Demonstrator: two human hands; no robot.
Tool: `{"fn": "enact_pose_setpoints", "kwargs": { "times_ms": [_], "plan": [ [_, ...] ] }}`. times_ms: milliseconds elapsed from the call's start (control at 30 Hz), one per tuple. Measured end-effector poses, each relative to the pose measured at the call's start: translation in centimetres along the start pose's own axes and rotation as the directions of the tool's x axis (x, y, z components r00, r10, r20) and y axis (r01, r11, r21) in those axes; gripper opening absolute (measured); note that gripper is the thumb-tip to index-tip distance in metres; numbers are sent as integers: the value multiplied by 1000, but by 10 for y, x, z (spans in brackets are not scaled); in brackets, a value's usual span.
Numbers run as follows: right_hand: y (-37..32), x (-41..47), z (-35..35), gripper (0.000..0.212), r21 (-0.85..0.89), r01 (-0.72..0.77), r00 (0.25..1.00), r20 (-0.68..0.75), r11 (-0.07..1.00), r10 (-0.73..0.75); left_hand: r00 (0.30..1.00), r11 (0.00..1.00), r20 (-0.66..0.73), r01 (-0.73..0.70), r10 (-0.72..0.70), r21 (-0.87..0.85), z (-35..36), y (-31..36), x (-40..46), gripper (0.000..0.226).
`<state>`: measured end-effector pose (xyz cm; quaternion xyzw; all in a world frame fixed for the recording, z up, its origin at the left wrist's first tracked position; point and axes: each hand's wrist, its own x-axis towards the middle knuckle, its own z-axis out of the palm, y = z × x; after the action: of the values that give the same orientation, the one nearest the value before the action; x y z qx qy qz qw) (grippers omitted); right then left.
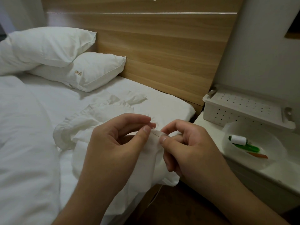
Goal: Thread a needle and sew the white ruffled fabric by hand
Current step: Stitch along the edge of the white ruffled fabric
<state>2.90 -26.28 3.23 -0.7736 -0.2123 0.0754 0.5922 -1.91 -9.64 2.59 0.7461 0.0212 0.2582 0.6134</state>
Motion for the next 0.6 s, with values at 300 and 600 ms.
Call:
{"fn": "enact_pose_setpoints", "kwargs": {
  "times_ms": [300, 600],
  "plan": [
    [3, 1, 2, 11, -35, 20, 1000, -22, 999, -21, 999, 998, -12, -42, 41, -56, 3, 0, -1, 18],
    [6, 1, 2, 10, -56, 60, 993, -100, 997, -66, 996, 997, -48, 71, -70, 23, 3, -2, -1, 20]
  ]
}}
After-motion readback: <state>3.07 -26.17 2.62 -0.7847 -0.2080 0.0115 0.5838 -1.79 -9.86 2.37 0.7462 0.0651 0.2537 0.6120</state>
